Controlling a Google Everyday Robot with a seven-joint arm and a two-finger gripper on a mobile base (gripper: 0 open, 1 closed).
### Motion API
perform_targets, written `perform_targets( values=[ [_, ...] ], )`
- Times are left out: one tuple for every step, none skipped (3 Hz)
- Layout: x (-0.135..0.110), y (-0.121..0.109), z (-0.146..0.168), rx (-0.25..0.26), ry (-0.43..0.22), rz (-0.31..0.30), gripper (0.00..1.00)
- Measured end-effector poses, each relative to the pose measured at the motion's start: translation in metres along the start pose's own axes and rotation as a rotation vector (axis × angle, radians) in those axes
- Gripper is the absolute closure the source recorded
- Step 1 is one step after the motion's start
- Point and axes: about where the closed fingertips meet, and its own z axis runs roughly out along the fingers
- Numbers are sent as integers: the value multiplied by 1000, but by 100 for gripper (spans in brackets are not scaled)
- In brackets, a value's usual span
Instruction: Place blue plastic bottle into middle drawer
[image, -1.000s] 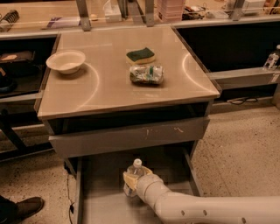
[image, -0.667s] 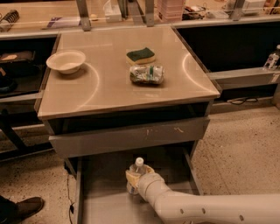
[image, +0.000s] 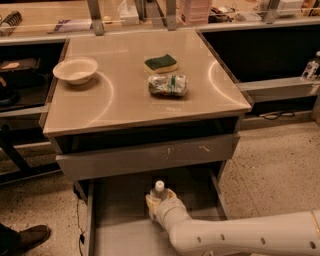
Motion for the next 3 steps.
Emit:
perform_targets(
  values=[
    [4,-6,6,45,-6,5,100],
    [3,-9,12,77,-27,12,100],
    [-1,-14,15,106,-52,16,100]
  ],
)
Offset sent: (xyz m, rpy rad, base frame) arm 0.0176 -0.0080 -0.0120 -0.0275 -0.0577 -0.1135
